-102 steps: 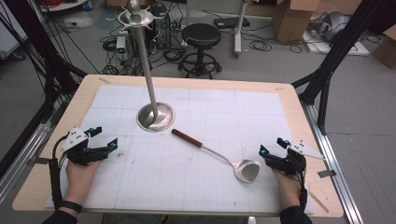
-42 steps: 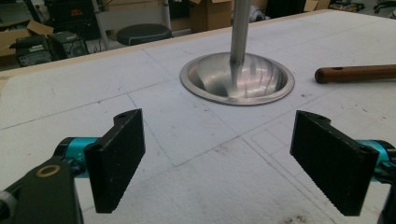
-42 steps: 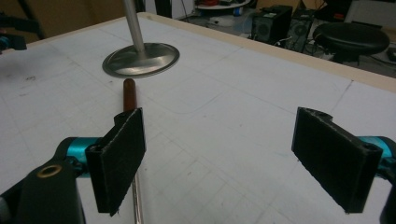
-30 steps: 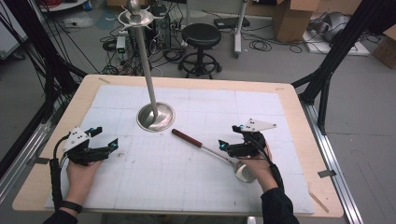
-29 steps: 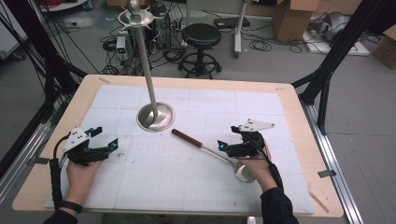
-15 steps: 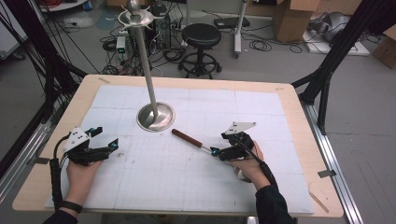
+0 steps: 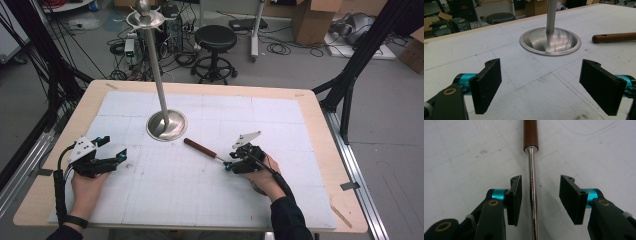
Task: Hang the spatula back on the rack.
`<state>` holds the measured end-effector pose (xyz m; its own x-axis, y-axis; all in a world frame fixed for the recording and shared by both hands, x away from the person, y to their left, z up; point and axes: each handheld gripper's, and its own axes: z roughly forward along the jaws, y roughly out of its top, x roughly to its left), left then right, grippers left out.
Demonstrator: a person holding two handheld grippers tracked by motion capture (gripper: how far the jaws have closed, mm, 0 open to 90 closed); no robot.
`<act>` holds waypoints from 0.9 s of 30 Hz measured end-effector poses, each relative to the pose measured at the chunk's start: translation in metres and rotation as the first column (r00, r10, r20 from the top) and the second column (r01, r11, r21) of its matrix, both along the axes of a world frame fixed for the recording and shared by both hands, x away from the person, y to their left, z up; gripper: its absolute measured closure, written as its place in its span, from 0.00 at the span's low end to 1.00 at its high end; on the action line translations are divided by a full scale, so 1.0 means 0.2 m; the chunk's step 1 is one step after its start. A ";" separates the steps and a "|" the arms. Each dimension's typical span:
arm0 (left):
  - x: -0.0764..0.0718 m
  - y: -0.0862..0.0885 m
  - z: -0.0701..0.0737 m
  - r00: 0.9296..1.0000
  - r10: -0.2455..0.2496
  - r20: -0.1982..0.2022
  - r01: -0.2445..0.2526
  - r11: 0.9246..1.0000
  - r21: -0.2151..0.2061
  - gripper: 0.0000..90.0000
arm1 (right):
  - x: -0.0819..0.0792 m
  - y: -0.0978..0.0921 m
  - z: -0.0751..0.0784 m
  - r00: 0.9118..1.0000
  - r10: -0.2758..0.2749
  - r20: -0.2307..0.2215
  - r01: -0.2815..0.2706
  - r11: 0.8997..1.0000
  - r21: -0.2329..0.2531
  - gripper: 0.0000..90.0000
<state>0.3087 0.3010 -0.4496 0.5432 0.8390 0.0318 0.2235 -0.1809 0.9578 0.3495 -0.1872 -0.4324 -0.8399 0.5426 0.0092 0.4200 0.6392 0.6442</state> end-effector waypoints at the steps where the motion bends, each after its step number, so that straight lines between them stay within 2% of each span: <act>1: 0.00 0.00 0.00 1.000 0.000 -0.001 0.000 1.000 -0.001 0.21 | 0.00 0.00 0.00 1.000 0.001 -0.008 -0.001 1.000 -0.006 0.62; 5: 0.00 0.00 0.00 1.000 0.001 0.000 -0.001 1.000 -0.001 0.21 | 0.00 0.02 0.00 0.999 0.001 -0.041 -0.003 0.999 -0.038 0.69; 10: 0.00 0.00 0.00 1.000 0.004 0.000 -0.004 1.000 0.002 0.21 | 0.01 0.05 0.01 0.999 0.013 -0.048 -0.016 0.998 -0.069 0.78; 13: 0.00 0.00 0.00 1.000 0.003 0.001 -0.003 1.000 0.002 0.21 | 0.01 0.06 0.02 0.998 0.001 -0.068 -0.006 0.997 -0.078 0.81; 18: 0.00 -0.01 0.00 1.000 0.004 0.001 -0.004 1.000 0.009 0.21 | 0.02 0.10 0.04 0.995 -0.006 -0.098 -0.006 0.992 -0.123 0.91; 21: 0.00 -0.01 0.00 1.000 0.006 0.001 -0.006 1.000 0.009 0.21 | 0.02 0.11 0.05 0.994 -0.007 -0.109 -0.009 0.990 -0.144 0.93; 27: 0.00 -0.01 0.00 1.000 0.005 0.002 -0.005 1.000 0.011 0.21 | 0.03 0.12 0.05 0.993 -0.006 -0.115 -0.011 0.988 -0.152 0.94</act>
